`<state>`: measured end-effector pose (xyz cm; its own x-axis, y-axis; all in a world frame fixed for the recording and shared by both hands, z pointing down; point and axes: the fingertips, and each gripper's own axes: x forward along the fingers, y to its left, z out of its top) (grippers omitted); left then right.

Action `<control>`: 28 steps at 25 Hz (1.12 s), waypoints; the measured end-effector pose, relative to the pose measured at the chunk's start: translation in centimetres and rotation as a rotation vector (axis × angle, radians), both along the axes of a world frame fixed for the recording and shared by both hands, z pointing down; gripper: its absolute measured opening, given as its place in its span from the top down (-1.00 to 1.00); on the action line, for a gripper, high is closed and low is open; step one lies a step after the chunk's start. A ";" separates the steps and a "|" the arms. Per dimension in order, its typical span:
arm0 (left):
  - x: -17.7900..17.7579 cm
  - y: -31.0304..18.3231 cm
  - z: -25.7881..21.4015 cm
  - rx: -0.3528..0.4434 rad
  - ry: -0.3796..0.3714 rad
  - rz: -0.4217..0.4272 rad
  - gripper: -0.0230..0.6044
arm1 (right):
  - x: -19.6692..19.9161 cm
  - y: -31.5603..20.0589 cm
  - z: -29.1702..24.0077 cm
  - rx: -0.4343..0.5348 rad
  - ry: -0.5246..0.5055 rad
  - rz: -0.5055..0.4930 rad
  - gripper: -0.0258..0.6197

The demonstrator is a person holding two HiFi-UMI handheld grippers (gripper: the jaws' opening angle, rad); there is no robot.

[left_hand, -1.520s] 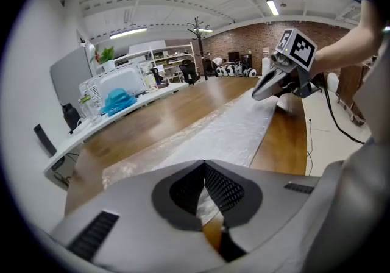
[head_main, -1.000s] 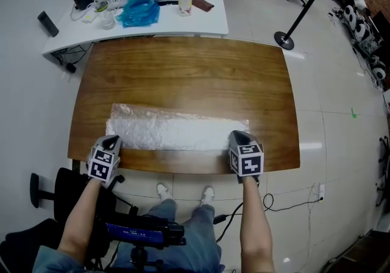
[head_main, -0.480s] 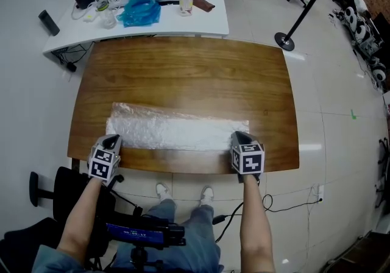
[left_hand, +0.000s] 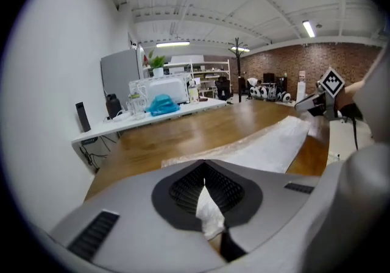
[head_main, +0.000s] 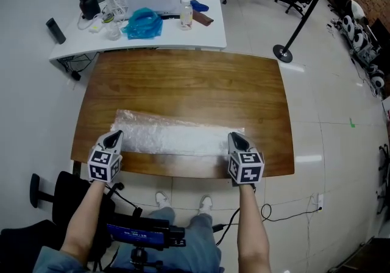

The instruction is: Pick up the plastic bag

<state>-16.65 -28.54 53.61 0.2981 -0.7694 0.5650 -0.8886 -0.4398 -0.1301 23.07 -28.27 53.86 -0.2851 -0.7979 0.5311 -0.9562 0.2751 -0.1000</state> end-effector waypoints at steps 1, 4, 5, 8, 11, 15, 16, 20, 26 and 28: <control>1.0 -0.1 -1.1 0.026 0.020 0.010 0.89 | -0.6 0.0 -1.0 0.026 -0.013 -0.020 0.82; 4.6 0.0 -4.8 0.106 0.075 0.054 0.89 | -2.3 -0.1 -4.2 0.103 -0.047 -0.083 0.82; 5.9 0.1 -6.1 0.132 0.099 0.068 0.89 | -2.9 -0.1 -5.3 0.127 -0.059 -0.104 0.82; 9.7 0.6 -10.0 0.207 0.196 0.092 0.89 | -4.5 0.3 -8.7 0.197 -0.105 -0.175 0.82; 13.2 1.8 -13.7 0.272 0.269 0.095 0.89 | -5.9 1.3 -12.2 0.266 -0.136 -0.257 0.82; 17.4 3.8 -17.6 0.356 0.316 0.149 0.89 | -7.6 3.4 -17.4 0.413 -0.167 -0.363 0.83; 18.3 4.2 -18.5 0.375 0.333 0.159 0.89 | -7.9 4.0 -18.8 0.448 -0.177 -0.382 0.84; 20.5 6.6 -21.4 0.426 0.367 0.210 0.89 | -9.6 7.0 -22.6 0.505 -0.222 -0.418 0.92; 18.6 9.5 -22.3 0.436 0.380 0.275 0.89 | -13.6 10.0 -23.2 0.516 -0.238 -0.392 0.92; 17.0 10.4 -22.4 0.431 0.402 0.279 0.89 | -15.4 11.0 -23.5 0.525 -0.233 -0.382 0.92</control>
